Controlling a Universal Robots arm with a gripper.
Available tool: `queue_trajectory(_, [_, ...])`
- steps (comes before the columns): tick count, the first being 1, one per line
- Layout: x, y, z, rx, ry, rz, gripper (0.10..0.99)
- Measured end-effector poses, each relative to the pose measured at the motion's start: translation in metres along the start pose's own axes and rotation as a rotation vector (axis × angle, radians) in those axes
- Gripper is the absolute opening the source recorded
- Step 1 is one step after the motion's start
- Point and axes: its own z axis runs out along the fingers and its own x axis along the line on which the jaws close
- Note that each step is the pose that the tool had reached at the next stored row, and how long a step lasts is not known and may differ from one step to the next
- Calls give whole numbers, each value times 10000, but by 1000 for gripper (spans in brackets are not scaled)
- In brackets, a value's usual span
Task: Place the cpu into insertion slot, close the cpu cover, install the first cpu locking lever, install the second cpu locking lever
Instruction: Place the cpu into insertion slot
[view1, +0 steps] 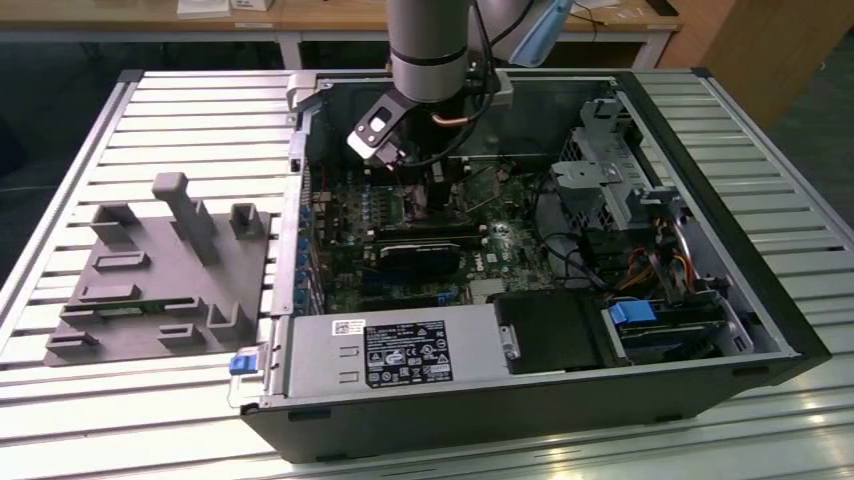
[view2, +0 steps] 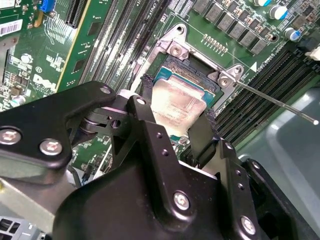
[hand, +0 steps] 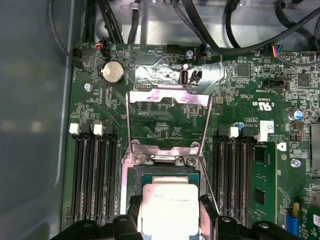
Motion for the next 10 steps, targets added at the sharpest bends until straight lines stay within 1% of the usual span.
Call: queue_trajectory(10, [5, -5, 88, 1, 2, 3, 537])
